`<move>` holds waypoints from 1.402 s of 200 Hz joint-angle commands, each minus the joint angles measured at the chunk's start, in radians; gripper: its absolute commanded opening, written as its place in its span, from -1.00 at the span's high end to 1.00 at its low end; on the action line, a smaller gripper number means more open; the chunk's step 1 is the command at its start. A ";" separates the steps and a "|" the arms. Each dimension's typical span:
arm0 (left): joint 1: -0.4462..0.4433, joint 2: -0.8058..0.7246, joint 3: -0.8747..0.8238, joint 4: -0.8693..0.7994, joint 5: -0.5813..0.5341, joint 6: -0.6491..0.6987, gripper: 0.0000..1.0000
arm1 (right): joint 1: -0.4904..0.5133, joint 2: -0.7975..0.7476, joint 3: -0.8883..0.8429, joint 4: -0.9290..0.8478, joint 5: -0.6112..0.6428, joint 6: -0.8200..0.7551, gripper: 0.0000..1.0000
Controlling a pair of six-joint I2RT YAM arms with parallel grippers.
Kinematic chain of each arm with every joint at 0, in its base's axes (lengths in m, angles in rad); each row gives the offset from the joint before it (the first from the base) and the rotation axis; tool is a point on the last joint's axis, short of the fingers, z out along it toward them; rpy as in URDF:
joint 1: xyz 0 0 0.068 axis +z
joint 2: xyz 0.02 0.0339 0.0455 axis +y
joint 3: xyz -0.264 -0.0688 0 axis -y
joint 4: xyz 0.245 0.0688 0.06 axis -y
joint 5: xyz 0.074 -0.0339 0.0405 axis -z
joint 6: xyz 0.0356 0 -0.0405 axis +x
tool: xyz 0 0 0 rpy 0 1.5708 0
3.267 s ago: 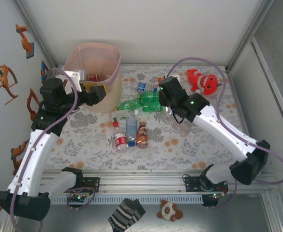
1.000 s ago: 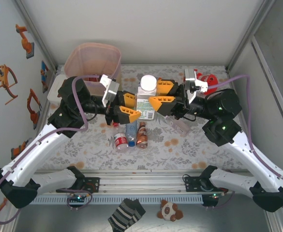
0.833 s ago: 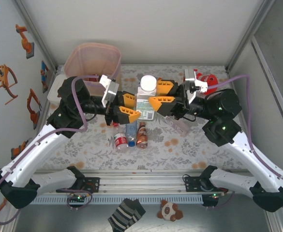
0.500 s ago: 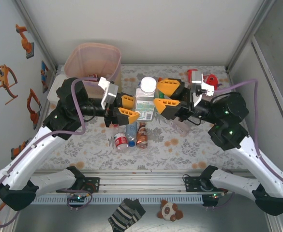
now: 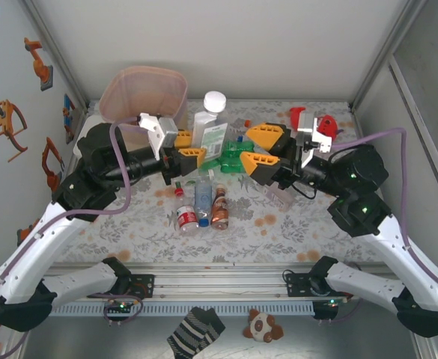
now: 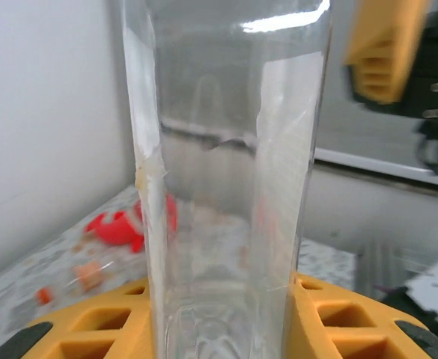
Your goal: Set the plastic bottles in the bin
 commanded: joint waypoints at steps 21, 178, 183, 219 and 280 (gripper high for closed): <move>0.058 0.026 0.086 -0.107 -0.342 0.009 0.42 | 0.005 -0.009 0.033 -0.010 0.024 -0.020 -0.12; 0.493 0.434 0.547 -0.610 -0.357 0.067 0.44 | 0.005 -0.042 0.086 -0.400 0.267 -0.192 -0.06; 0.500 0.455 0.567 -0.625 -0.358 0.070 0.44 | 0.005 -0.045 0.085 -0.410 0.272 -0.194 -0.06; 0.522 0.644 0.765 -0.789 -0.443 0.115 0.44 | 0.005 -0.055 0.080 -0.443 0.286 -0.199 -0.05; 0.563 1.006 1.150 -1.098 -0.477 0.122 0.45 | 0.005 -0.075 0.071 -0.464 0.300 -0.206 -0.05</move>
